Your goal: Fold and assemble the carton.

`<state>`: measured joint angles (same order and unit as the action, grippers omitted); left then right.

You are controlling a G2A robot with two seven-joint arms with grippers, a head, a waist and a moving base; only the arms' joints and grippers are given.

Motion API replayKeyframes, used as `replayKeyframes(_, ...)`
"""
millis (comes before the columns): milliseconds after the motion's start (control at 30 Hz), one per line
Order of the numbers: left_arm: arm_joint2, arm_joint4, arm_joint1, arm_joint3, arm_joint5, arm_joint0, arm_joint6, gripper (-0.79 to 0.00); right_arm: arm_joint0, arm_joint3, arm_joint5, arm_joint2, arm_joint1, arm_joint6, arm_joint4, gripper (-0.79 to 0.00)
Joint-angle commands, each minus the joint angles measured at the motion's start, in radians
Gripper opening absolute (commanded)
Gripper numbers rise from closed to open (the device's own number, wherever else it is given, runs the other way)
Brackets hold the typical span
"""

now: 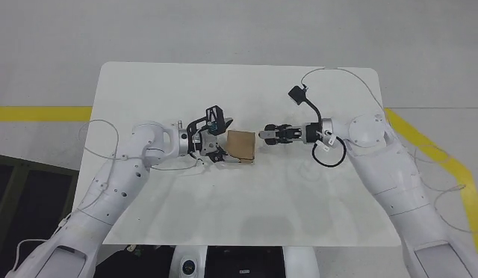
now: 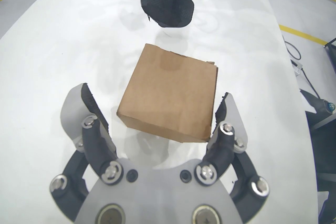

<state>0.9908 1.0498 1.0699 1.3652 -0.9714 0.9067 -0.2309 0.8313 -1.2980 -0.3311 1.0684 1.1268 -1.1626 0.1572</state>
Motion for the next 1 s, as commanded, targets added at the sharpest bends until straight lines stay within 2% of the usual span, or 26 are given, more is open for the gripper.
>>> replayKeyframes(0, 0.018, -0.05, -0.005, 0.004, -0.008, -0.002, -0.032, 0.0, 0.017, -0.021, -0.031, 0.023, -0.007, 0.015, -0.009, 0.0)
replayKeyframes(233, 0.099, -0.184, -0.026, 0.022, 0.051, 0.005, -0.131, 0.0, 0.083, -0.074, -0.134, 0.109, -0.029, 0.102, -0.055, 0.0)
replayKeyframes(400, 0.157, -0.2, -0.042, 0.03, 0.092, 0.023, -0.183, 0.0, 0.11, -0.118, -0.424, 0.19, -0.044, 0.234, -0.2, 0.0)
replayKeyframes(467, 0.186, -0.199, -0.049, 0.025, 0.114, 0.029, -0.193, 0.0, 0.125, -0.118, -0.475, 0.225, -0.051, 0.288, -0.264, 0.0)
replayKeyframes(700, 0.27, -0.187, -0.067, 0.015, 0.155, 0.02, -0.196, 0.0, 0.174, -0.145, -0.579, 0.364, -0.071, 0.5, -0.553, 0.0)
replayKeyframes(833, 0.298, -0.167, -0.072, -0.009, 0.163, -0.012, -0.184, 0.0, 0.178, -0.159, -0.573, 0.418, -0.076, 0.611, -0.715, 0.0)
replayKeyframes(967, 0.313, -0.149, -0.075, -0.035, 0.168, -0.042, -0.164, 0.0, 0.17, -0.144, -0.551, 0.434, -0.081, 0.658, -0.813, 0.0)
